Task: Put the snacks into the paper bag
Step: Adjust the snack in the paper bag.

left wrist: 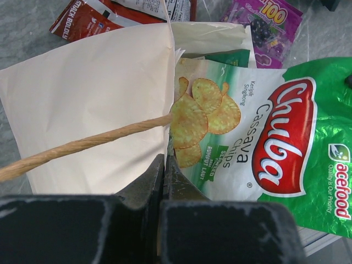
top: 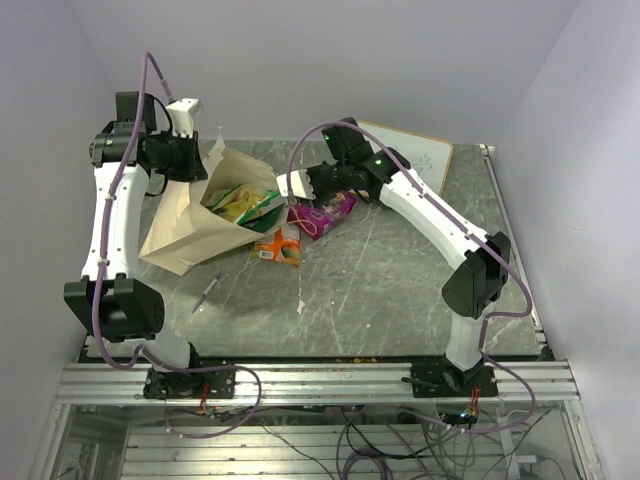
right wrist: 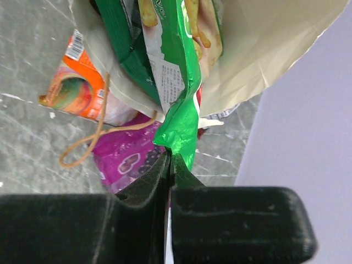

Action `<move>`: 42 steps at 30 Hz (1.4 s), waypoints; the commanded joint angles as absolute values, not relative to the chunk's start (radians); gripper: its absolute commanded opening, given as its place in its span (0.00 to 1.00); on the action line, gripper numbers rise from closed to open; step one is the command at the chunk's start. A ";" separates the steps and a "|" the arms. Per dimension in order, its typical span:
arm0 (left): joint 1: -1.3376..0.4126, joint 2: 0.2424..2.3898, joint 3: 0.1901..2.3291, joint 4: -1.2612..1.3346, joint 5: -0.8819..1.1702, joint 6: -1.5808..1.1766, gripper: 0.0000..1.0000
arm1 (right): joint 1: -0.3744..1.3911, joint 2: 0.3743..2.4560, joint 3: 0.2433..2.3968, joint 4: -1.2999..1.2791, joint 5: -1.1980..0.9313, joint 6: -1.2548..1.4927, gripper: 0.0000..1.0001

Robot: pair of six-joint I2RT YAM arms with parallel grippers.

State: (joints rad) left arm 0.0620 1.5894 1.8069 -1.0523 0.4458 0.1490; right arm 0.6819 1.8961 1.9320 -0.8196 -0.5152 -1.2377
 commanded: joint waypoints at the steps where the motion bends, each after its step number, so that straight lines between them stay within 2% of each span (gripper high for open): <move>1: 0.069 1.568 1.816 -1.025 0.448 0.152 0.07 | 0.677 1.918 1.965 -0.781 -0.466 -1.394 0.00; 9: 0.069 1.568 1.811 -1.019 0.450 0.151 0.07 | 0.676 1.899 1.944 -0.715 -0.325 -1.511 0.00; 20: 0.068 1.574 1.821 -1.020 0.450 0.149 0.07 | 0.677 1.840 1.765 -0.580 -0.099 -1.519 0.02; 27: 0.068 1.573 1.823 -1.022 0.451 0.149 0.07 | 0.675 1.831 1.734 -0.487 -0.066 -1.409 0.14; 35: 0.068 1.567 1.816 -1.019 0.461 0.146 0.07 | 0.651 1.757 1.704 -0.553 -0.128 -1.183 0.31; 42: 0.068 1.564 1.813 -1.011 0.468 0.138 0.07 | 0.569 1.590 1.570 -0.470 -0.147 -0.731 0.44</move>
State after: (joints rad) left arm 0.0620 1.5894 1.8069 -1.0515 0.4461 0.1486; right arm 0.6140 1.6806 1.6127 -0.5388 -0.1310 -1.0664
